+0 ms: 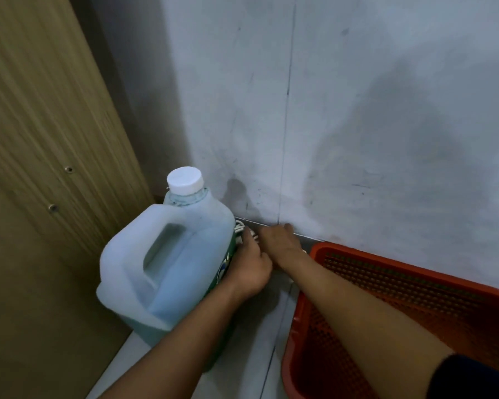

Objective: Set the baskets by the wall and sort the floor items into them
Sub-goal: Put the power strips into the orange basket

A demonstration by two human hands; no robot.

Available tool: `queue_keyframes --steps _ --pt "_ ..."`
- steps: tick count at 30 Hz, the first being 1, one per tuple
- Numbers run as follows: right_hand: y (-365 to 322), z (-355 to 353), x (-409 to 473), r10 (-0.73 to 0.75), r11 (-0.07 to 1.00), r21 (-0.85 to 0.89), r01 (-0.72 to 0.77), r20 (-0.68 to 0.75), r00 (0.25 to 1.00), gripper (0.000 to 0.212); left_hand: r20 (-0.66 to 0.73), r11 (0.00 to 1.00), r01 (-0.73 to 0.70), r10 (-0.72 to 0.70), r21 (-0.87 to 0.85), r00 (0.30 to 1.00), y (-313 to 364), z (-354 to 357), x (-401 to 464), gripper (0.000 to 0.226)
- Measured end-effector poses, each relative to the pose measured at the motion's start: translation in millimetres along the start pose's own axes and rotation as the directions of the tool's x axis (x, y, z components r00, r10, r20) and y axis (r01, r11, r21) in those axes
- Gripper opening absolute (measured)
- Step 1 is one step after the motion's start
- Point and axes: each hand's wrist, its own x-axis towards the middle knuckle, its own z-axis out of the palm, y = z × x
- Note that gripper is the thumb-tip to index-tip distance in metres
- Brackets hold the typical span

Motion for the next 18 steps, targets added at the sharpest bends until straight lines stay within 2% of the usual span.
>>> queue_keyframes --steps 3,5,9,12,14,16,18 --pt "3 -27 -7 0.004 0.996 0.089 -0.009 0.056 0.998 0.033 -0.050 0.997 -0.066 0.063 -0.047 0.997 13 -9 -7 0.073" --pt "9 -42 -19 0.013 0.993 0.114 -0.020 0.061 0.998 0.044 -0.072 0.989 -0.143 0.140 -0.035 0.988 20 -13 -16 0.073" --pt "31 -59 -56 0.021 0.983 0.185 -0.012 -0.047 0.999 0.066 -0.163 0.956 -0.291 0.291 0.023 0.943 26 -16 -34 0.054" --pt "57 -66 -92 0.042 0.971 0.237 -0.011 -0.128 0.991 0.083 -0.179 0.905 -0.397 0.420 0.154 0.890 29 -17 -45 0.055" --pt "78 -71 -119 0.045 0.974 0.227 -0.005 -0.168 0.985 0.092 -0.150 0.806 -0.467 0.545 0.363 0.825 31 -15 -49 0.063" --pt "101 -77 -148 0.051 0.982 0.188 -0.014 -0.194 0.980 0.094 -0.072 0.648 -0.497 0.647 0.577 0.759 35 -10 -51 0.071" --pt "123 -81 -177 0.055 0.993 0.116 -0.032 -0.206 0.977 0.094 0.038 0.520 -0.509 0.673 0.686 0.739 38 0 -49 0.077"
